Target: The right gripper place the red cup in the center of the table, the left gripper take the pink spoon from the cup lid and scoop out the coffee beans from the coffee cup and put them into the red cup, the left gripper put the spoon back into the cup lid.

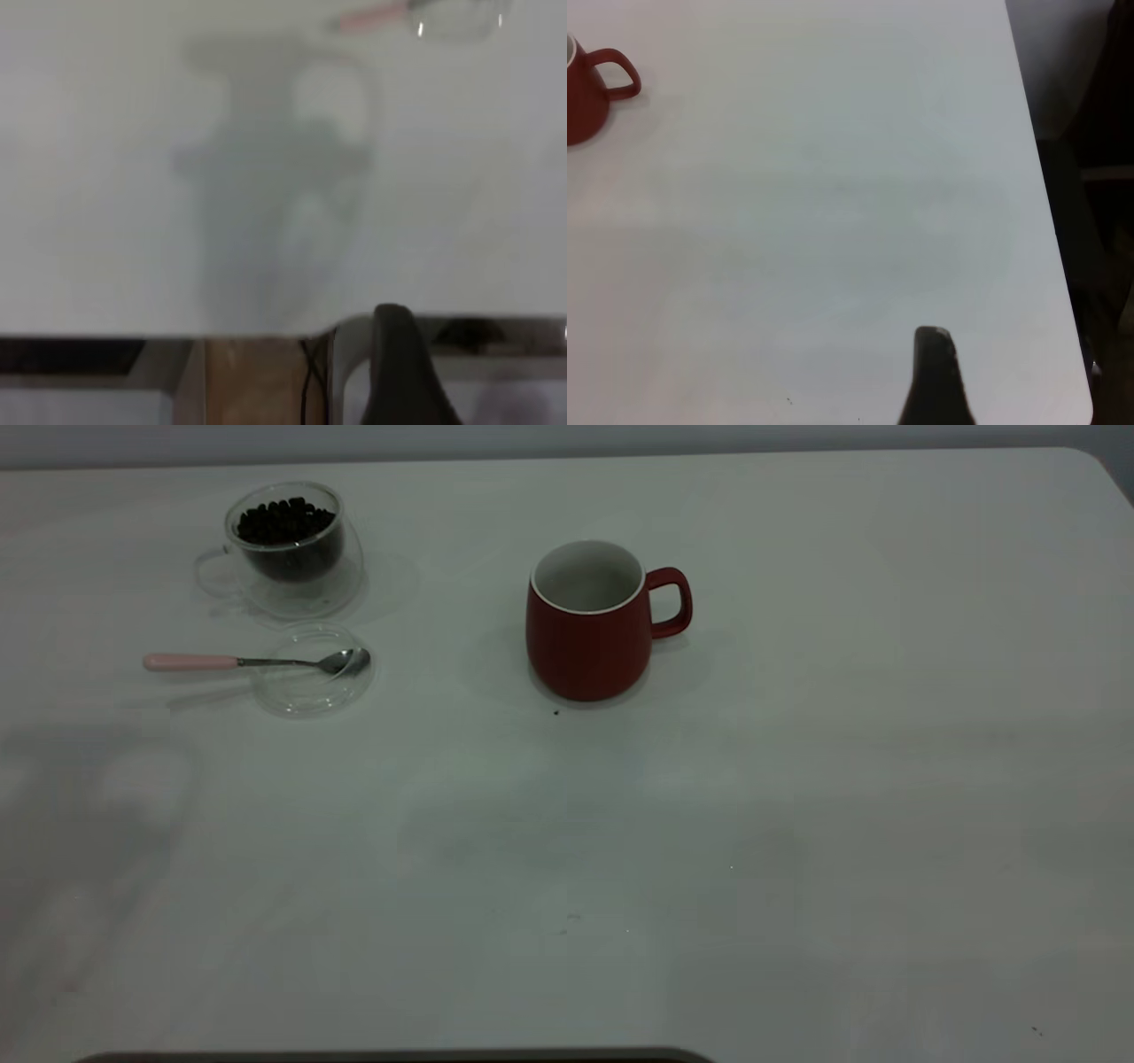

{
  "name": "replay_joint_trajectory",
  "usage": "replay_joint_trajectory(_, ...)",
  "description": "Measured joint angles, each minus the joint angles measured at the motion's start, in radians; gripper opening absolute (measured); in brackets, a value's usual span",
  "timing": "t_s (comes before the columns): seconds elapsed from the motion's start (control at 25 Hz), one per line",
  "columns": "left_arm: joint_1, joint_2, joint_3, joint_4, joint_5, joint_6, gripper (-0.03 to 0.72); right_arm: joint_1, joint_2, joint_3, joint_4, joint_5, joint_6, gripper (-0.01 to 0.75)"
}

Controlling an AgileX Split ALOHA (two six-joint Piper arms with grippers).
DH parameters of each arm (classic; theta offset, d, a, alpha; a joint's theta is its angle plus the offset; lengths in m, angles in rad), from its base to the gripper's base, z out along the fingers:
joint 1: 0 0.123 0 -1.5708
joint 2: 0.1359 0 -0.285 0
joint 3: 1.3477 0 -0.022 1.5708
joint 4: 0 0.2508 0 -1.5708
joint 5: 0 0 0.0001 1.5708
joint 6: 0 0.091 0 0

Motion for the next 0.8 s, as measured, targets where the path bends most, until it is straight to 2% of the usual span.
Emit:
replay_joint_trajectory(0.12, 0.000, -0.141, 0.115, 0.000, 0.000, 0.001, 0.503, 0.000, 0.000, 0.000, 0.000, 0.000, 0.000, 0.591)
replay_joint_trajectory(0.8, 0.001, -0.894, 0.540, 0.001, 0.000, 0.009, 0.503, 0.000, 0.000, 0.000, 0.000, 0.000, 0.000, 0.591)
